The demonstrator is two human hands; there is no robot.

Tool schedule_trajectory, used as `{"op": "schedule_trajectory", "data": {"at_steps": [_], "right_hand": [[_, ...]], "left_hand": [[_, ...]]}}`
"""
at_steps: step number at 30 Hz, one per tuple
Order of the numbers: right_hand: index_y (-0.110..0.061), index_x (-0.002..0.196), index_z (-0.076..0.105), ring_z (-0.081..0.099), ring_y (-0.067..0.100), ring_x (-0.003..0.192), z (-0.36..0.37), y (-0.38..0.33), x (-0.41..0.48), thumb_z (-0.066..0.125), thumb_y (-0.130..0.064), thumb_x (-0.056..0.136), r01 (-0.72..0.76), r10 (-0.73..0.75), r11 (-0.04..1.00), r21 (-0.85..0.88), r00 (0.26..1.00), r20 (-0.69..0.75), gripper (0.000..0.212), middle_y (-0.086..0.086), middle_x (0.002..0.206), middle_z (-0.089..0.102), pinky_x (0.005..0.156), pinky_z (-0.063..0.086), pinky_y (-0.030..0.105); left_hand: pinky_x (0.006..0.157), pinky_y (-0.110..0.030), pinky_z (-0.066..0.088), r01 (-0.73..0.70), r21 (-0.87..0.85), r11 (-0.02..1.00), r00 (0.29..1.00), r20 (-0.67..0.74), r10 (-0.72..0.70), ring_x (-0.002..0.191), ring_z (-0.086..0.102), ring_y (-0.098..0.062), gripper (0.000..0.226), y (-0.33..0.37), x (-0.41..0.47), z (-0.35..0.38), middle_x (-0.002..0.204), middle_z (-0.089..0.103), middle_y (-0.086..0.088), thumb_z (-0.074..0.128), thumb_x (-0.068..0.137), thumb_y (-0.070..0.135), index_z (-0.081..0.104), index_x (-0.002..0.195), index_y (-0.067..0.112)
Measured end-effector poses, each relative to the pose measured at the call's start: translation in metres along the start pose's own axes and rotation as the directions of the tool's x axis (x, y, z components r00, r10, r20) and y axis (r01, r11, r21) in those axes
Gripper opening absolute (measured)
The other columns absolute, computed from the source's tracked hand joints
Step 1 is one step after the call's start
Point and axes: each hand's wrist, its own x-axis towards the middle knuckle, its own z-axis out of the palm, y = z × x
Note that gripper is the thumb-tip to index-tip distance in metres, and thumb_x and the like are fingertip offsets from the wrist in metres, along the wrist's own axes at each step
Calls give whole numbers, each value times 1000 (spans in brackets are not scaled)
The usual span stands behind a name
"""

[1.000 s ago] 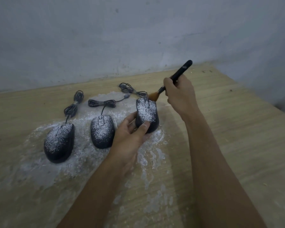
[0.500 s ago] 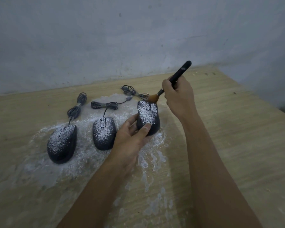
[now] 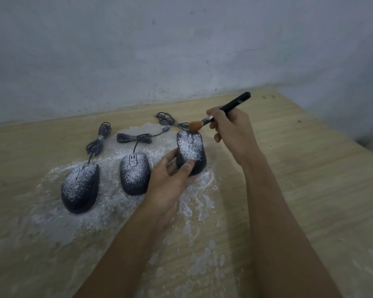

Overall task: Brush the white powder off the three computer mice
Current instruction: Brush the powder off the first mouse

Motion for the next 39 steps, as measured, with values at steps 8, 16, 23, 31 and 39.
{"op": "schedule_trajectory", "data": {"at_steps": [8, 16, 23, 31, 39], "right_hand": [[-16, 88, 67, 52, 10, 59, 9, 13, -24, 59, -30, 98, -8, 10, 1000, 18, 990, -139, 19, -7, 68, 61, 57, 44, 34], [-25, 83, 66, 53, 9, 56, 7, 6, -28, 58, -33, 95, 76, -93, 991, -109, 984, -153, 16, -7, 65, 61, 56, 44, 39], [-26, 84, 66, 52, -1, 52, 4, 4, -27, 60, -27, 100, 131, -152, 980, -150, 979, -137, 18, -11, 61, 62, 52, 39, 16], [-25, 98, 66, 66, 10, 73, 6, 2, -27, 58, -28, 104, 194, -218, 960, -203, 971, -103, 10, -3, 80, 70, 63, 45, 16], [-27, 96, 63, 59, -6, 65, 10, -3, -30, 58, -27, 103, 247, -278, 936, -252, 955, -98, 8, -12, 74, 65, 58, 39, 7]], "left_hand": [[97, -38, 57, 0, 8, 1000, 1000, 6, 0, 108, 72, -23, 44, 0, 0, 0, 123, 71, -9, 61, 95, 0, 51, 137, 12], [94, -36, 58, -11, 21, 1000, 1000, 9, 11, 110, 71, -23, 47, -2, 1, 0, 124, 71, -8, 61, 95, 0, 50, 139, 11], [96, -38, 57, -20, 37, 999, 1000, 16, 19, 110, 71, -23, 49, -2, 1, -1, 125, 71, -8, 61, 95, 0, 49, 142, 10], [93, -33, 58, -41, 66, 997, 999, 20, 40, 111, 71, -21, 48, -4, 1, -2, 126, 70, -5, 61, 96, 2, 49, 140, 14], [87, -29, 60, -77, 132, 988, 997, 23, 74, 113, 70, -20, 49, -6, 1, -3, 124, 71, -3, 63, 95, 3, 51, 141, 16]]}}
